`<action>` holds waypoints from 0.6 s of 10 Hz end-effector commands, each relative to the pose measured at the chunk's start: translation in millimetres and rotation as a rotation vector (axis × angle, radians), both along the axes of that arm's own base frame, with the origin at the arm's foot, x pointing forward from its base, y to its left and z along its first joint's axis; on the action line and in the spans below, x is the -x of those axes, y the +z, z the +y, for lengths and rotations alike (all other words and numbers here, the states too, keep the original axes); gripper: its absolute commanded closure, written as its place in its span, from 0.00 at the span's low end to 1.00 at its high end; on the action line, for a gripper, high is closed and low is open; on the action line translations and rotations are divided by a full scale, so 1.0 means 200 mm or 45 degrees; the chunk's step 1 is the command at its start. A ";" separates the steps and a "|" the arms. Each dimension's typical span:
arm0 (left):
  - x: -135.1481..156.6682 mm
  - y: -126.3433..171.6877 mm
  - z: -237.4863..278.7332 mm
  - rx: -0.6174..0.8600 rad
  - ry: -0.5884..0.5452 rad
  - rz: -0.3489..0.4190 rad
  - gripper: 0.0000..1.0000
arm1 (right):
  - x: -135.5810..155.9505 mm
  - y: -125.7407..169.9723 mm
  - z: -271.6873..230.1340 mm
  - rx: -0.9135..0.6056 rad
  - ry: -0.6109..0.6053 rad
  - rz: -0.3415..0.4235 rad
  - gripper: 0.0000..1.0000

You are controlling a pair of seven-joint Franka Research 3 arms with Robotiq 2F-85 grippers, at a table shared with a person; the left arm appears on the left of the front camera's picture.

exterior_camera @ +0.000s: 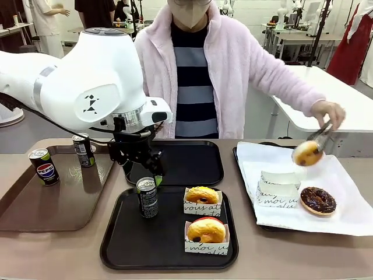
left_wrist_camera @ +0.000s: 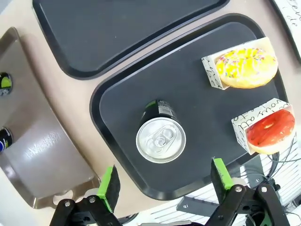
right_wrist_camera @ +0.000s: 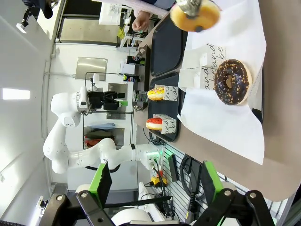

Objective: Set up donuts and drinks on trays.
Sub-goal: Pick up one Pepsi coke and place it on the Flat Tray, then pick up one Pepsi coke from the Handle tray and place it on the Flat Tray without a Pepsi coke.

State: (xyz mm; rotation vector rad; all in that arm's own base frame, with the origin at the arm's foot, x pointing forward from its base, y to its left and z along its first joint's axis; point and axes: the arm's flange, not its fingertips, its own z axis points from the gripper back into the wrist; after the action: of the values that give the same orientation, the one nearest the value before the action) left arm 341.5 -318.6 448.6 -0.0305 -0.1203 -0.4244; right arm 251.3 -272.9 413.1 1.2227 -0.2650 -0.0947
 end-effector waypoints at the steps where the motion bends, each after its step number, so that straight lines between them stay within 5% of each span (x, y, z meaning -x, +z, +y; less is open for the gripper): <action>1: 0.00 0.01 -0.01 0.008 -0.029 -0.018 0.00 | 0.00 0.00 0.00 -0.014 0.003 -0.021 0.00; 6: 0.00 0.00 -0.01 -0.001 -0.010 -0.002 0.00 | 0.00 0.00 0.00 -0.014 0.003 -0.021 0.00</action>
State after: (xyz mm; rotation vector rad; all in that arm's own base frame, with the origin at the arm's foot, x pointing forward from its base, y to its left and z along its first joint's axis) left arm 341.0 -319.6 449.0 -0.0299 -0.1214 -0.4322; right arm 251.3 -272.9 413.1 1.2227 -0.2650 -0.0947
